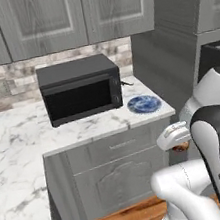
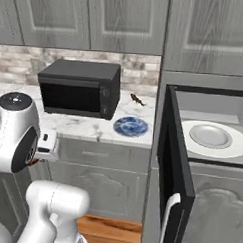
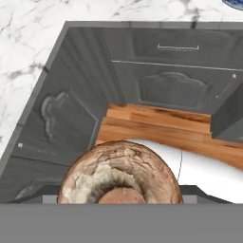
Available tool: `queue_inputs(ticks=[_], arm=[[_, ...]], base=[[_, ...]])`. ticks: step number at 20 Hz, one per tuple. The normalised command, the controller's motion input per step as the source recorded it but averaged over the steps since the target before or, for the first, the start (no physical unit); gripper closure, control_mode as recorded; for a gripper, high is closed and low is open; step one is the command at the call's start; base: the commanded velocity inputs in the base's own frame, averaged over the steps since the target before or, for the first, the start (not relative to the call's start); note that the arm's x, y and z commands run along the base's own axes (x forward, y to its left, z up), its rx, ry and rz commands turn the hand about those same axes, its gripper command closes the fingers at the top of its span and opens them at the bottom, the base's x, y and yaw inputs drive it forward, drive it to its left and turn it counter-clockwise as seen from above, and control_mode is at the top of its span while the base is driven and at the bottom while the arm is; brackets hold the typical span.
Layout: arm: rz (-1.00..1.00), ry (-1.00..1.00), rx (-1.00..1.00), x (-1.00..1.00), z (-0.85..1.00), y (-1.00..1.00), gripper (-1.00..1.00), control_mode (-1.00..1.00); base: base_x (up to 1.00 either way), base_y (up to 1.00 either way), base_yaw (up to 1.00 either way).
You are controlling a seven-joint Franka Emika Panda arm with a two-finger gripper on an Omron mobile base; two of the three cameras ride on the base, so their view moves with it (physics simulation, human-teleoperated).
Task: Pick the mushroom from the counter and place it in the microwave.
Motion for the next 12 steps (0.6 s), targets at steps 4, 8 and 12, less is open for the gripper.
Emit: queue_inputs(ticks=[4,8,12], arm=[[0.00,0.00,0.00,0.00,0.00,0.00,1.00,1.00],[0.00,0.00,0.00,0.00,0.00,0.00,1.00,1.00],[0.00,0.00,0.00,0.00,0.00,0.00,1.00,1.00]], base=[[-1.00,-0.32,-0.13],[-1.00,-0.43,-0.17],[-1.00,-0.55,-0.30]])
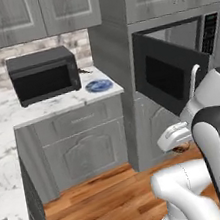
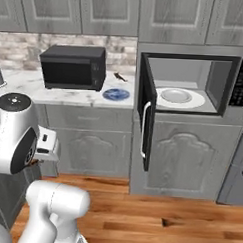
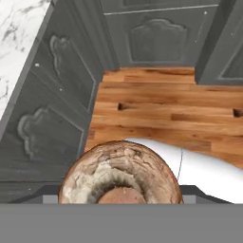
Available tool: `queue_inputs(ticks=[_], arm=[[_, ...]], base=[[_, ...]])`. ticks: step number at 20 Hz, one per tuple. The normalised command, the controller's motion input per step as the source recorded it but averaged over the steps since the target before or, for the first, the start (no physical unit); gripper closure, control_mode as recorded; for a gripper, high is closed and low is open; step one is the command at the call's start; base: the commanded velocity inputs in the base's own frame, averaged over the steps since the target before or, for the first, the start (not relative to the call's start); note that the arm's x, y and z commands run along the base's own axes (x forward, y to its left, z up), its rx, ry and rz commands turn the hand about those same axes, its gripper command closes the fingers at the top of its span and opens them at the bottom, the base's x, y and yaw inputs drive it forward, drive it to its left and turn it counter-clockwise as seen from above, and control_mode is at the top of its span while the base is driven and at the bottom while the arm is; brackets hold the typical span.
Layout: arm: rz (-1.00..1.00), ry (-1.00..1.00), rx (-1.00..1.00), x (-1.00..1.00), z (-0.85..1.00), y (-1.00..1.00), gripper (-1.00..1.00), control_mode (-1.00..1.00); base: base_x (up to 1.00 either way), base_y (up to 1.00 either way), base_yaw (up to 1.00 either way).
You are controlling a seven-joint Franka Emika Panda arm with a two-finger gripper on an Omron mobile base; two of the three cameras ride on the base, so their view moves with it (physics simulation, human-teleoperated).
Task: Pick the mushroom from the counter and place it in the microwave.
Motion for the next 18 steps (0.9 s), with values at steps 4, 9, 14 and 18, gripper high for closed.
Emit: queue_inputs(ticks=[4,9,14,18], arm=[[0.00,0.00,0.00,0.00,0.00,0.00,1.00,1.00],[0.00,0.00,0.00,0.00,0.00,0.00,1.00,1.00],[0.00,0.00,0.00,0.00,0.00,0.00,1.00,1.00],[0.00,0.00,0.00,0.00,0.00,0.00,1.00,1.00]], base=[[-0.87,-0.72,-0.37],[0.04,-0.98,-0.27],[0.51,-0.99,-0.15],[1.00,-0.86,0.03]])
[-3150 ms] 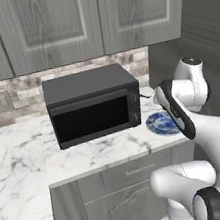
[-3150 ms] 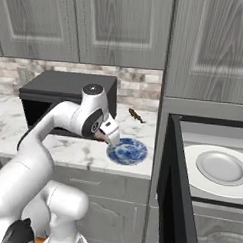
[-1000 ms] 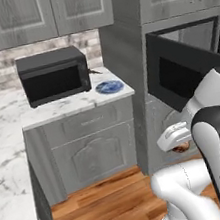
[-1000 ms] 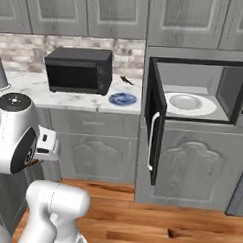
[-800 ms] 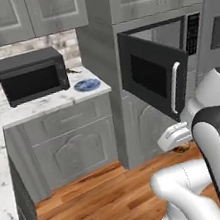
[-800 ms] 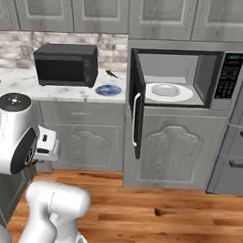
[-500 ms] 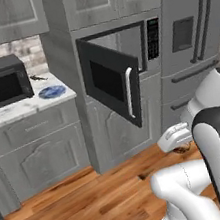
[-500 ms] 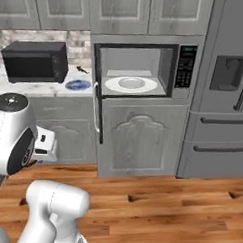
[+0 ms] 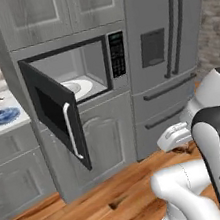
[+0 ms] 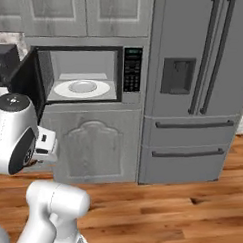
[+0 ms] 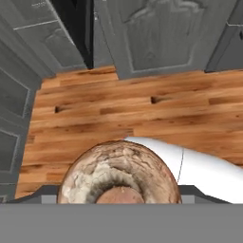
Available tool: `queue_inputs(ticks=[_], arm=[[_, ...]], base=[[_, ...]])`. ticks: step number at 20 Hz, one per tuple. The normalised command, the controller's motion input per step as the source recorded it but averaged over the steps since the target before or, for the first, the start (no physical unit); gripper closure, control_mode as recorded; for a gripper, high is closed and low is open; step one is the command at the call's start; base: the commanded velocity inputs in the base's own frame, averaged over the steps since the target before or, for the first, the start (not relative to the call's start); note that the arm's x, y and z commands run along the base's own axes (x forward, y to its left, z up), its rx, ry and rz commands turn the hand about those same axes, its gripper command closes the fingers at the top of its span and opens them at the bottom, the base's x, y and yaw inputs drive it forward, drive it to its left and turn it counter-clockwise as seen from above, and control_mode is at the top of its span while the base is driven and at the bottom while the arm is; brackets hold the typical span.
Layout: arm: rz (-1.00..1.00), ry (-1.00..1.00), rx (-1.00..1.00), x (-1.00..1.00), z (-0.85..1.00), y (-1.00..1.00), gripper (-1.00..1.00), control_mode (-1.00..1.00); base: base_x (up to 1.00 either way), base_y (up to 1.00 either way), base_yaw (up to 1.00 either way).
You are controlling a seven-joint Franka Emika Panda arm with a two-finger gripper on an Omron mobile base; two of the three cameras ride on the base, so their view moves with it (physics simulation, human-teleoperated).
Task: Pick the mushroom from the counter and place it in the microwave.
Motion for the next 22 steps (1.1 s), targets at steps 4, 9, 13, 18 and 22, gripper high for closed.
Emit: queue_inputs(ticks=[4,9,13,18,22], arm=[[0.00,0.00,0.00,0.00,0.00,0.00,1.00,1.00],[0.00,0.00,0.00,0.00,0.00,0.00,1.00,1.00],[0.00,0.00,0.00,0.00,0.00,0.00,1.00,1.00],[0.00,0.00,0.00,0.00,0.00,0.00,1.00,1.00],[0.00,0.00,0.00,0.00,0.00,0.00,1.00,1.00]], base=[[1.00,-0.63,0.21],[1.00,-0.17,0.38],[0.98,0.00,0.29],[0.98,0.04,0.18],[0.70,0.20,0.12]])
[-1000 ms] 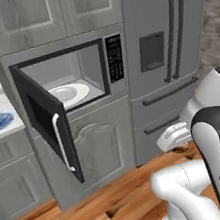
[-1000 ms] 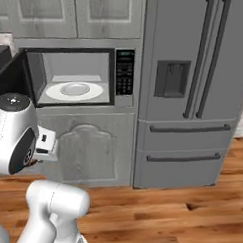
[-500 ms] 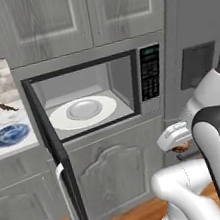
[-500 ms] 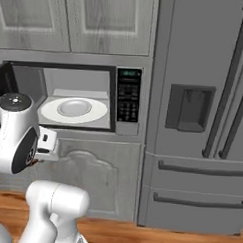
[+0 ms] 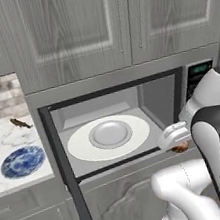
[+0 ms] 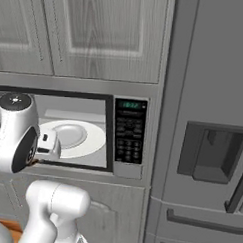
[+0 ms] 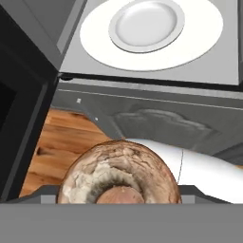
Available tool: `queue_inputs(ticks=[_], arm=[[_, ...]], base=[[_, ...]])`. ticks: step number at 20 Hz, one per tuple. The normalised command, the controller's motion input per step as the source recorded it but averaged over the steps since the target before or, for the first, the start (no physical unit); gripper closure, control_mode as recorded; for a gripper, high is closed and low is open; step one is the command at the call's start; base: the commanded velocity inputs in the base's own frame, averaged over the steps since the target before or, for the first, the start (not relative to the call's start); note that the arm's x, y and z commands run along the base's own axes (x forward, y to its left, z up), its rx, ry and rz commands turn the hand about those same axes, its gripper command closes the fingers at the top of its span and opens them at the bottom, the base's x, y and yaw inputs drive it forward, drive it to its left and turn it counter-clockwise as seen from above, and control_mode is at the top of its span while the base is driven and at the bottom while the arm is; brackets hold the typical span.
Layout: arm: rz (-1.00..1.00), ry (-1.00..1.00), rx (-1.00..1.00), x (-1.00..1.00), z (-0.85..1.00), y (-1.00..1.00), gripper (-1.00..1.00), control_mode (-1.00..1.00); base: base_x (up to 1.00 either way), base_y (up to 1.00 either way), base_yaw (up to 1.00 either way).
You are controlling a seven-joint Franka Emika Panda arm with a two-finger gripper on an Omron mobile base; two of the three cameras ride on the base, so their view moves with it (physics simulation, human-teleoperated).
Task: Pick the mushroom from the counter and place it in the microwave.
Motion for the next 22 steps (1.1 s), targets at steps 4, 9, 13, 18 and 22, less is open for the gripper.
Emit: queue_inputs(ticks=[4,9,13,18,22], arm=[[0.00,0.00,0.00,0.00,0.00,0.00,1.00,1.00],[0.04,-0.12,0.00,0.00,-0.01,0.09,1.00,-1.00],[0.03,-0.45,0.01,0.34,-0.08,0.12,1.00,-1.00],[0.00,-0.45,0.07,0.59,-0.34,0.00,1.00,-1.00],[0.00,-0.18,0.13,0.69,-0.52,0.05,1.00,-1.00]], base=[[0.00,0.18,0.12],[0.00,0.10,0.07],[0.00,0.00,0.00],[0.00,0.00,0.00],[0.00,0.00,0.00]])
